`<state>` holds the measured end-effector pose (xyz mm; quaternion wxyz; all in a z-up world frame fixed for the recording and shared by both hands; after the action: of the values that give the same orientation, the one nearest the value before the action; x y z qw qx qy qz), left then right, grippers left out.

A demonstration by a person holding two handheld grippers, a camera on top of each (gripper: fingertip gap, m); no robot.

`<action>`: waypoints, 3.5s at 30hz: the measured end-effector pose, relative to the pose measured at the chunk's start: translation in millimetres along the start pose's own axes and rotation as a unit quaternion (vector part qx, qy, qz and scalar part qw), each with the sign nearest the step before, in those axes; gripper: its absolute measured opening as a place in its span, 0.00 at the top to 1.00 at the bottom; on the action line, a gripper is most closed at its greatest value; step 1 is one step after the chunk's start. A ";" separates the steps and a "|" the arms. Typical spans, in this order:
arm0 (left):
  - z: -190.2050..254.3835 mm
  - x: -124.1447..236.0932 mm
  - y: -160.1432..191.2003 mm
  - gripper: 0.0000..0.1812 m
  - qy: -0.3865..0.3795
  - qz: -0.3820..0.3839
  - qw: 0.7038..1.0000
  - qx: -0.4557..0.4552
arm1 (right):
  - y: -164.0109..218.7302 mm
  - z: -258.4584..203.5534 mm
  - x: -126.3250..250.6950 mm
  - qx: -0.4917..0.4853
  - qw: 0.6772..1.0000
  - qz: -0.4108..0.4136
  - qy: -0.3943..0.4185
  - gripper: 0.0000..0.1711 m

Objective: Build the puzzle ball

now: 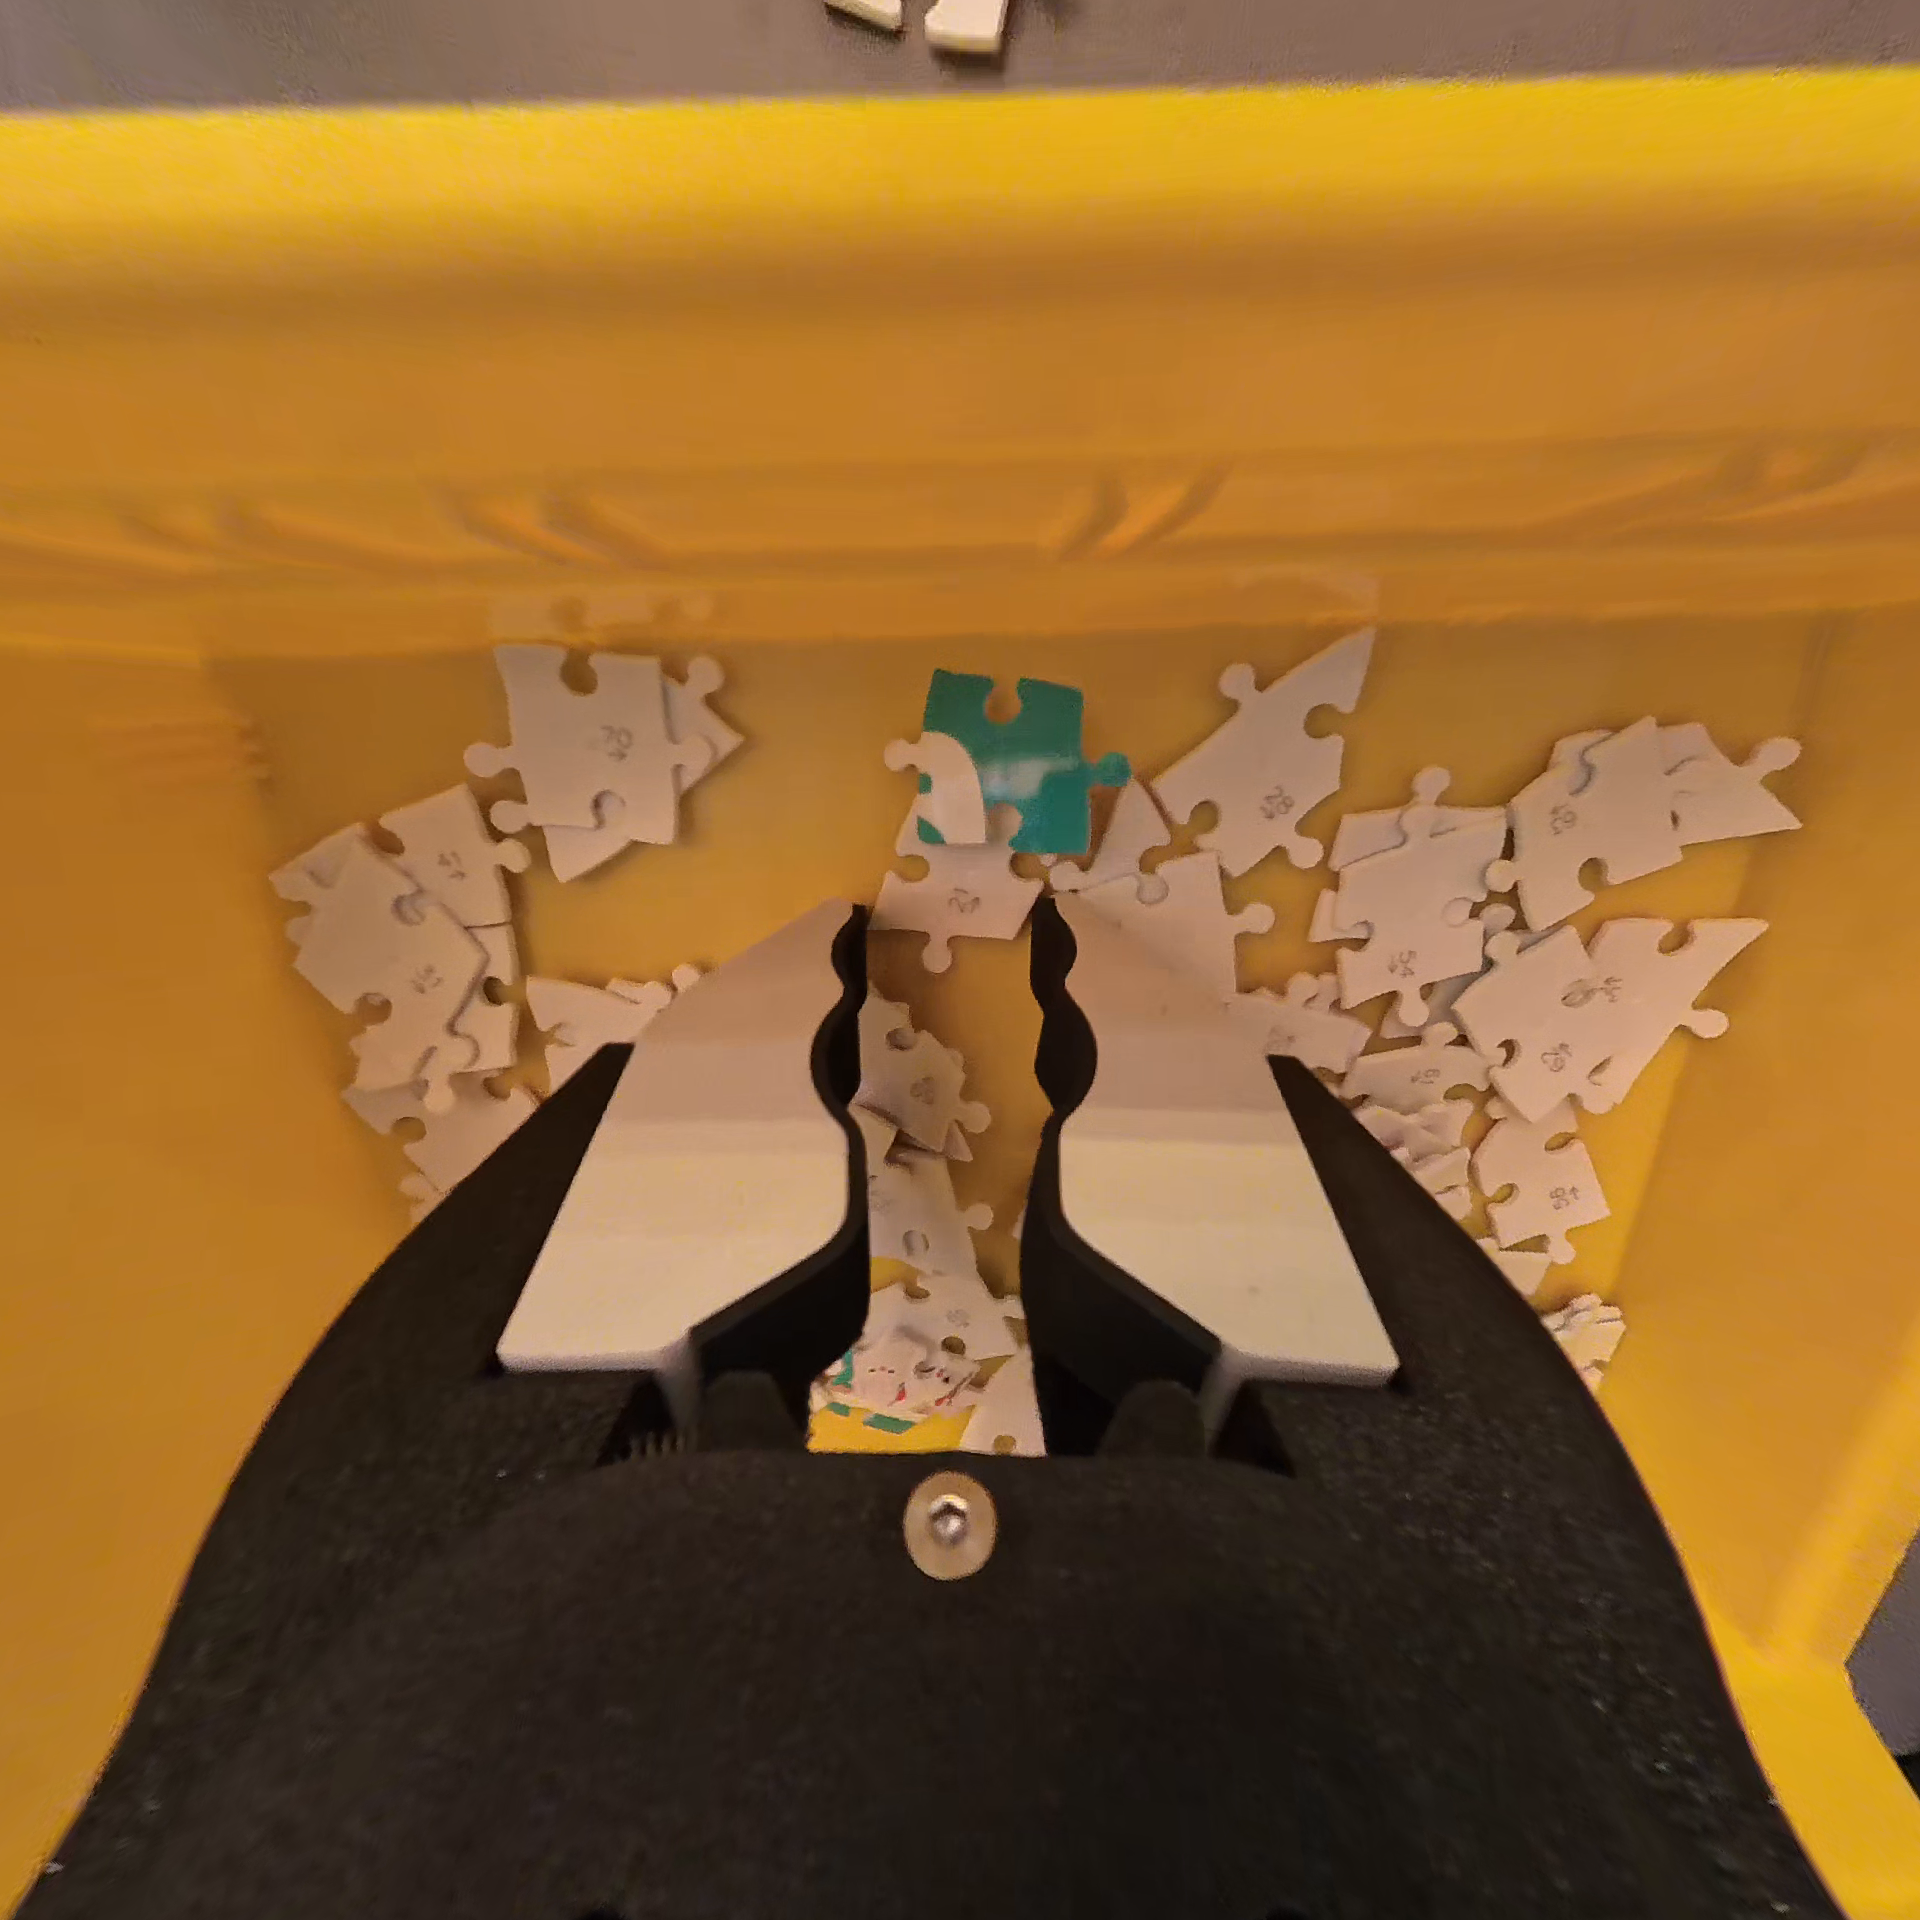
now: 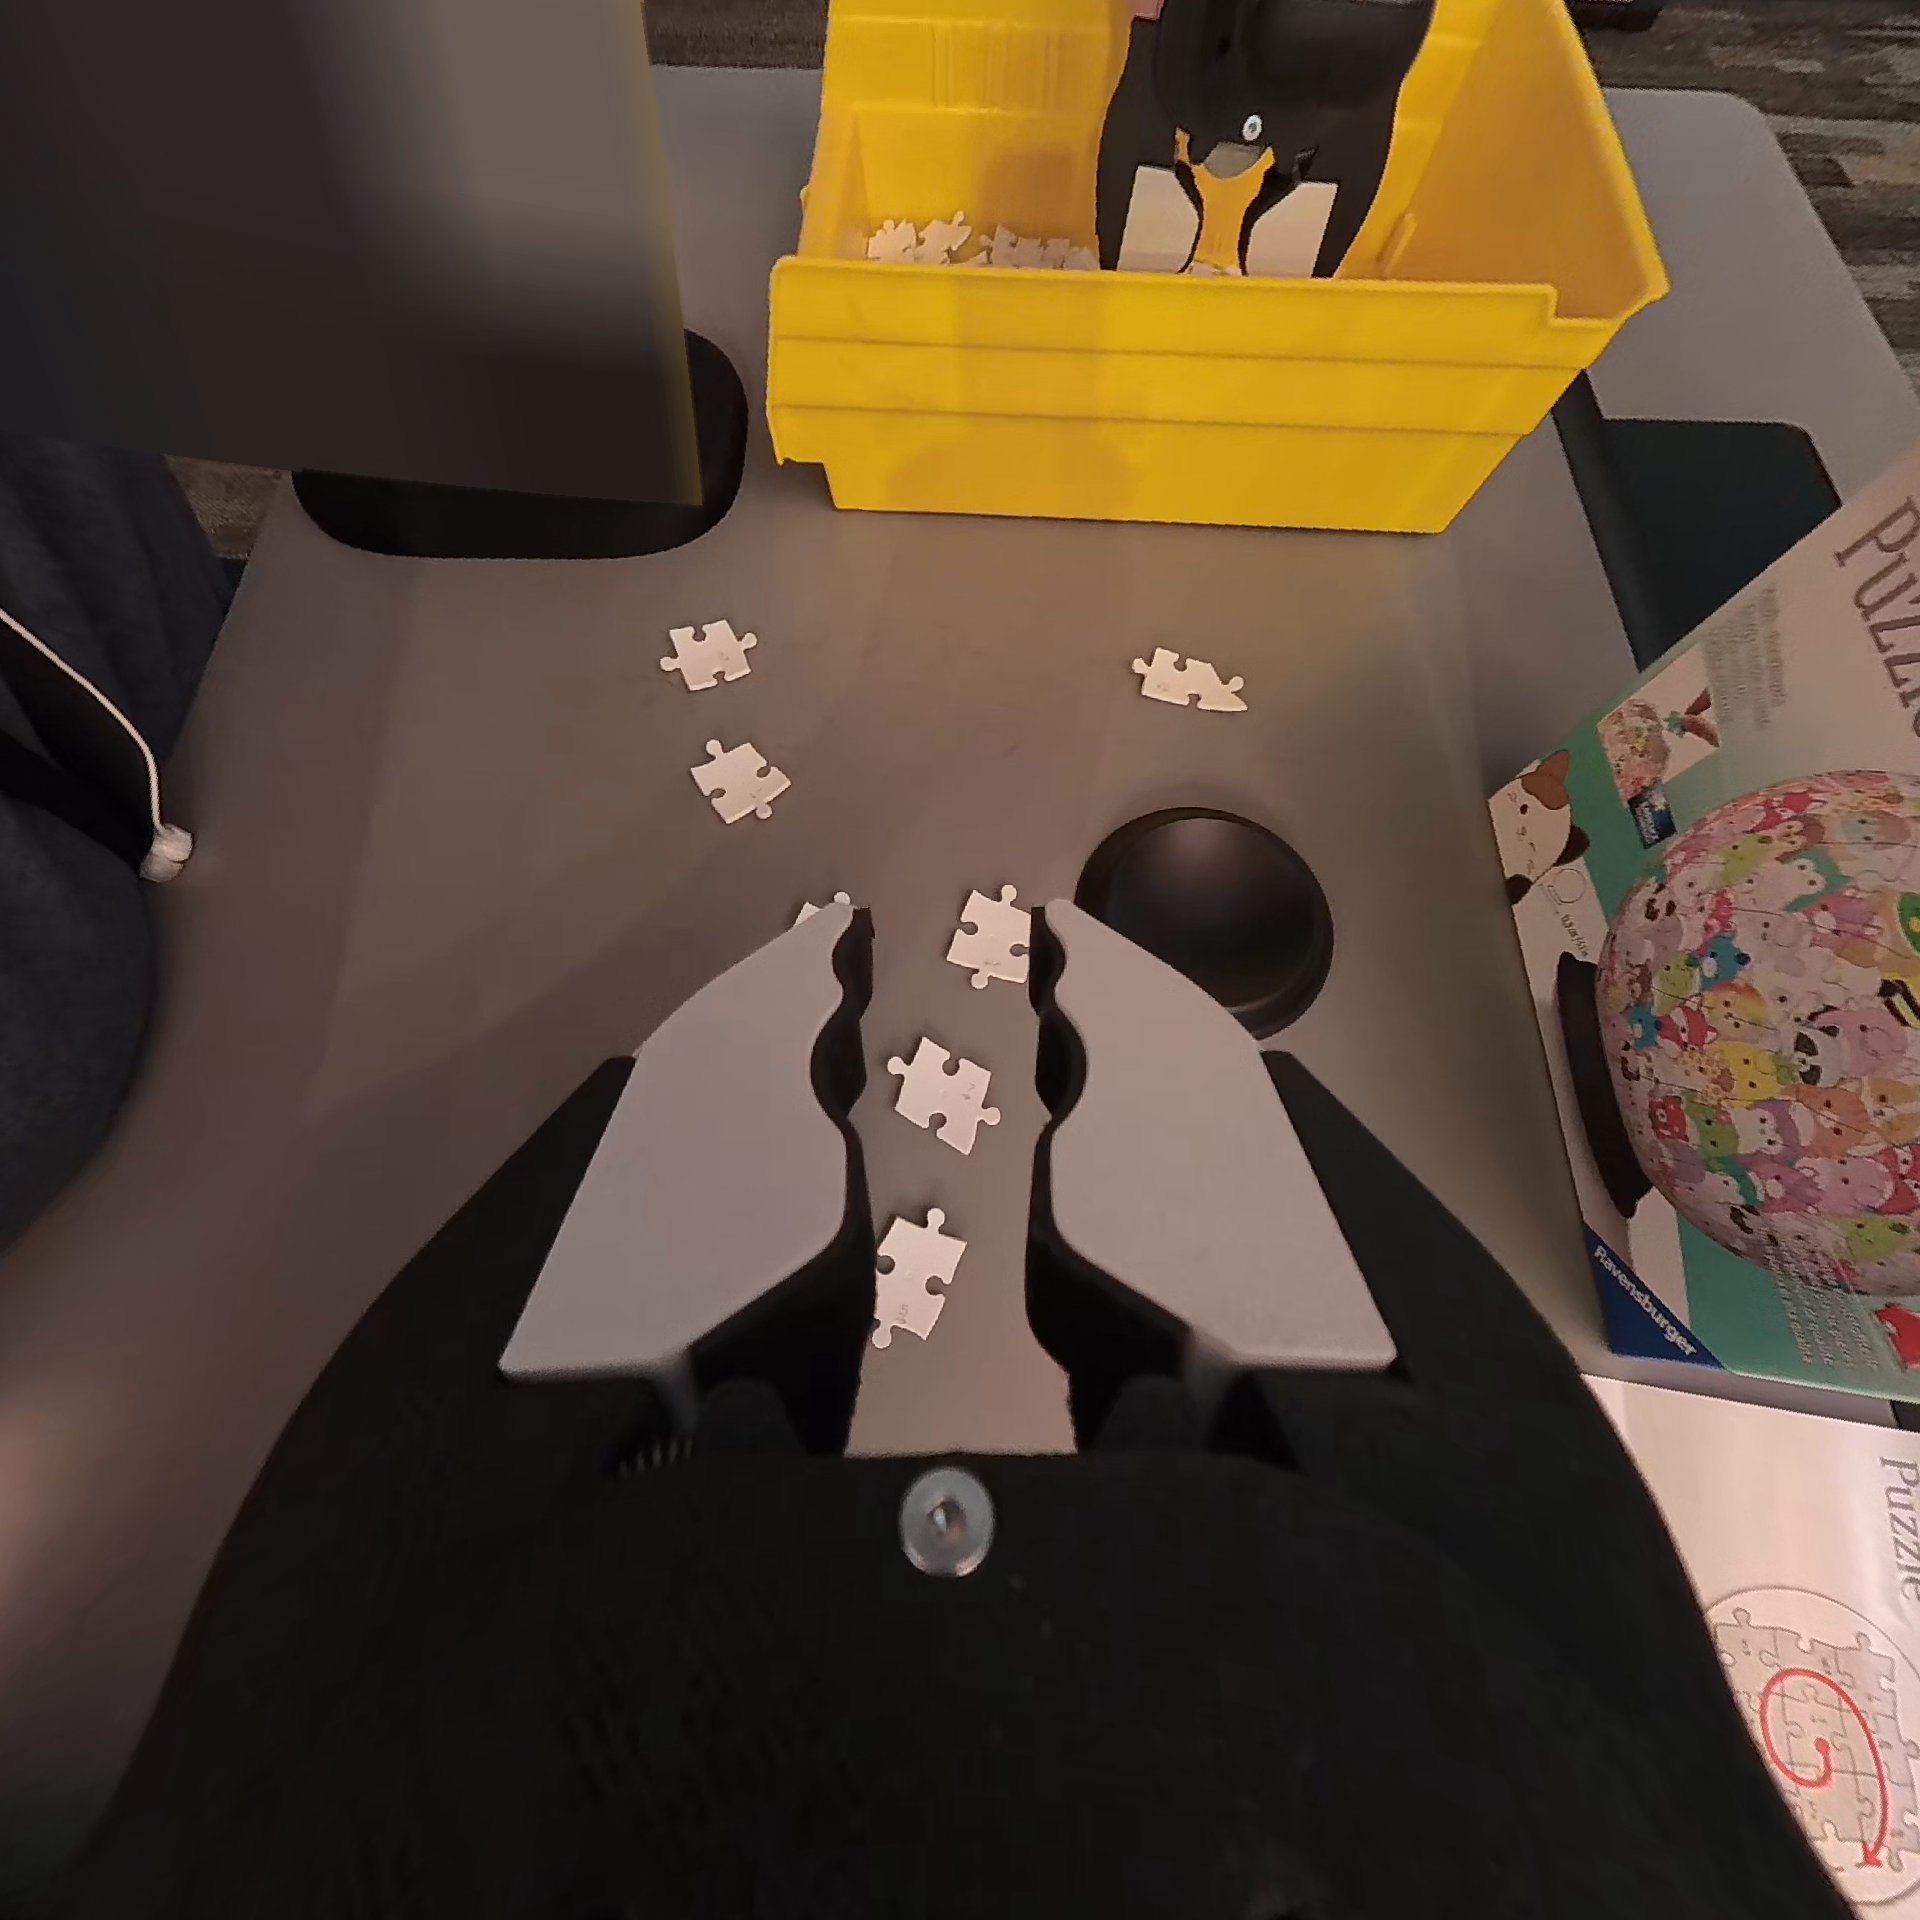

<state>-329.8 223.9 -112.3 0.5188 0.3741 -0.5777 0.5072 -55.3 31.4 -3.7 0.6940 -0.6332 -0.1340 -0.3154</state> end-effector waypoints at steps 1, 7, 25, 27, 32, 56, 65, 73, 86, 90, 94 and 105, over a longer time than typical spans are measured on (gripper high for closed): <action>0.2 0.2 0.4 0.84 0.000 -0.002 1.000 0.003 | -0.4 -0.1 0.1 0.001 1.000 0.000 0.000 0.83; -8.2 20.6 5.4 0.84 -0.067 -0.012 0.998 0.016 | -0.4 0.8 1.9 0.002 1.000 0.002 0.003 0.82; 104.2 68.0 -117.8 0.84 -0.232 0.118 0.908 0.327 | -40.0 -23.7 51.7 0.079 0.995 0.034 0.040 0.82; 101.7 30.9 -124.7 0.84 -0.229 0.098 0.904 0.349 | -42.7 -28.1 58.2 0.086 0.995 0.039 0.040 0.83; 87.5 6.4 -129.4 0.84 -0.274 0.038 0.878 0.390 | -49.1 -34.4 70.3 0.093 0.993 0.066 0.035 0.83; 112.9 35.3 -151.6 0.75 -0.206 0.189 0.846 0.454 | -32.5 -23.3 74.1 0.069 0.995 0.061 0.029 0.82; 70.7 152.5 -45.5 0.78 -0.313 0.298 0.803 0.410 | -34.9 -25.0 71.8 0.073 0.995 0.057 0.031 0.82; 14.0 62.4 -16.7 0.75 -0.138 0.141 0.960 0.197 | -15.6 -14.8 49.1 0.046 0.999 0.004 0.022 0.82; -16.2 -0.5 -8.8 0.76 -0.066 0.051 0.993 0.089 | 0.4 -5.0 37.2 0.022 0.999 -0.030 0.022 0.82; -17.5 -0.6 -7.7 0.85 -0.055 0.046 0.992 0.100 | 3.4 -4.6 37.2 0.021 0.999 -0.037 0.020 0.82; -16.6 10.0 -7.7 0.85 -0.083 0.069 0.987 0.122 | 0.8 -5.4 39.4 0.027 0.999 -0.032 0.021 0.82; 76.8 142.2 -57.0 0.85 0.043 0.310 0.914 0.258 | -56.0 -3.2 7.0 0.088 0.989 0.085 0.087 0.82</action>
<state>-317.9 150.7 42.2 0.2447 0.2748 -0.4907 0.7898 -84.6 26.5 44.3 0.7805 -0.5489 -0.0457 -0.2958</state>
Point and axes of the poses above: each gripper's, where its closed fingertips meet, x back along the fingers, y out of its underside, z = x × y across the jaws, the point moved 4 cm from there along x, back along the fingers, and after that the axes turned 10 degrees about x, right-handed, at the moved point
